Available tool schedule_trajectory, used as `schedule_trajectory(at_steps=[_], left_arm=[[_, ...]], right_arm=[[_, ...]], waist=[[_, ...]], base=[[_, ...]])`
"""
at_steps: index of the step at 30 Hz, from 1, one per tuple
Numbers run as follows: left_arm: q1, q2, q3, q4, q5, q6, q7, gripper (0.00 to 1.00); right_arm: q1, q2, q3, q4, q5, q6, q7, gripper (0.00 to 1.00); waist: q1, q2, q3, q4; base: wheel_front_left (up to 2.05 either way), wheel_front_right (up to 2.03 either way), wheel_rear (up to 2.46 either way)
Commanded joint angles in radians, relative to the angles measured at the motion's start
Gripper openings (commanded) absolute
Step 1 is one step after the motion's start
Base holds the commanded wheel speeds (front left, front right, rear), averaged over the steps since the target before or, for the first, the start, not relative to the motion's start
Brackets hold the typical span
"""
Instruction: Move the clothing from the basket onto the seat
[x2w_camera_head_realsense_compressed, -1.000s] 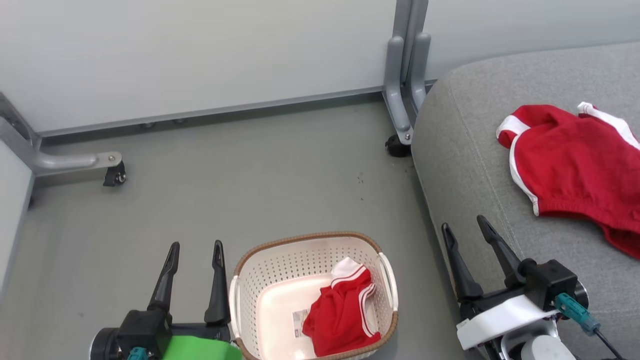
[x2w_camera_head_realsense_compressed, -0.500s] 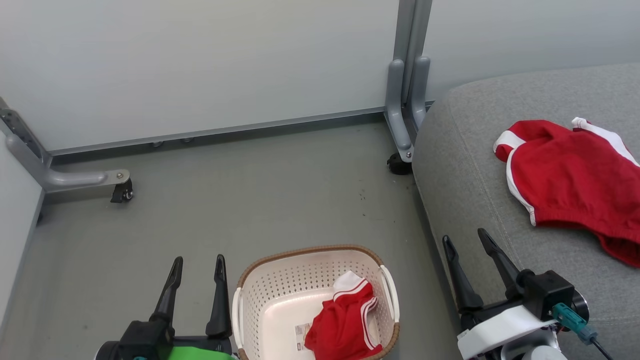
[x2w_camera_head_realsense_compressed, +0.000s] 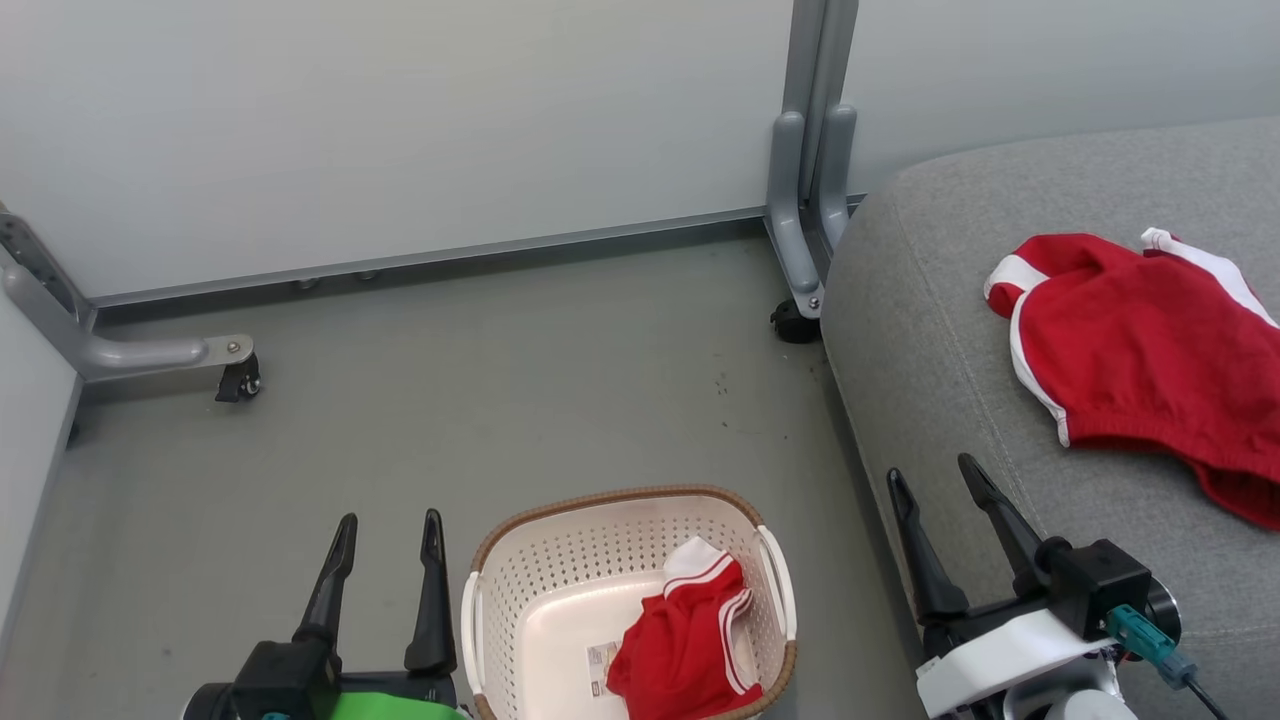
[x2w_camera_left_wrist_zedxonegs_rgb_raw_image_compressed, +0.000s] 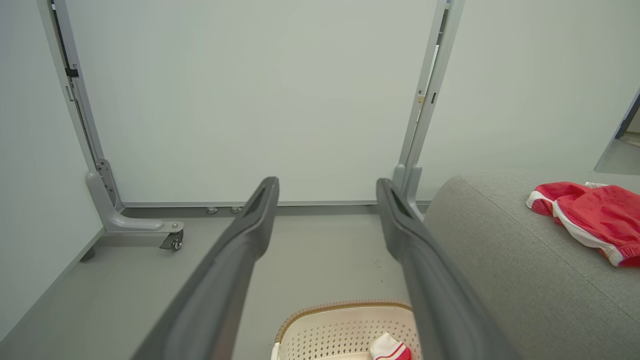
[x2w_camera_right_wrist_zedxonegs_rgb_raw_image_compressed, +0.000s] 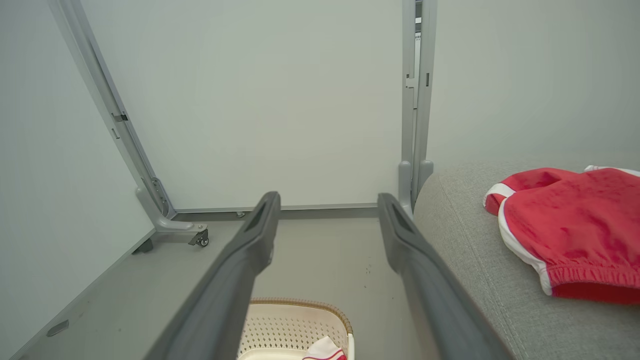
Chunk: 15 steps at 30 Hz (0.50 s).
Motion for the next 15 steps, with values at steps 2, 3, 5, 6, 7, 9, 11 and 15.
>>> schedule_trajectory(at_steps=[2,3,5,6,7,9,11,15], left_arm=[[-0.007,0.000,0.003,0.001,0.008,0.002,-0.001,1.00],[-0.007,0.000,0.004,0.002,0.009,0.002,0.000,1.00],[-0.008,0.001,0.005,0.003,0.009,0.001,0.000,1.00],[-0.008,0.001,0.005,0.004,0.012,0.000,0.000,1.00],[-0.007,0.001,0.005,0.006,0.015,-0.001,0.000,1.00],[-0.007,0.001,0.005,0.008,0.017,-0.002,0.000,1.00],[-0.008,0.001,0.004,0.009,0.019,-0.001,0.000,1.00],[-0.008,0.001,0.001,0.012,0.020,0.000,-0.001,1.00]], right_arm=[[0.007,0.003,-0.005,-0.003,0.002,-0.001,-0.003,1.00],[0.006,0.003,-0.005,-0.003,0.002,-0.001,-0.003,1.00],[0.005,0.001,-0.001,-0.002,-0.003,-0.001,-0.003,1.00],[0.004,0.001,0.001,-0.002,-0.005,-0.001,-0.003,1.00],[0.003,0.000,0.003,-0.001,-0.007,-0.001,-0.003,1.00],[0.002,-0.002,0.007,-0.001,-0.012,-0.001,-0.003,1.00],[0.002,-0.003,0.010,-0.001,-0.013,-0.001,-0.003,1.00],[-0.004,-0.006,0.016,-0.005,-0.014,-0.001,-0.003,1.00]], waist=[[0.0001,0.0000,0.001,0.000],[0.0001,0.0000,0.001,0.000],[0.0001,0.0000,0.001,0.000],[0.0001,0.0000,0.001,0.000],[0.0001,0.0000,0.000,-0.001],[0.0001,0.0000,0.000,0.000],[0.0001,0.0000,0.001,0.001],[0.0001,0.0000,0.008,0.000]], base=[[0.00,0.00,0.00],[0.00,0.00,0.00],[0.00,0.00,0.00],[0.00,0.00,0.00],[0.00,0.00,0.00],[0.00,0.00,0.00],[0.00,0.00,0.00],[0.00,0.00,0.00]])
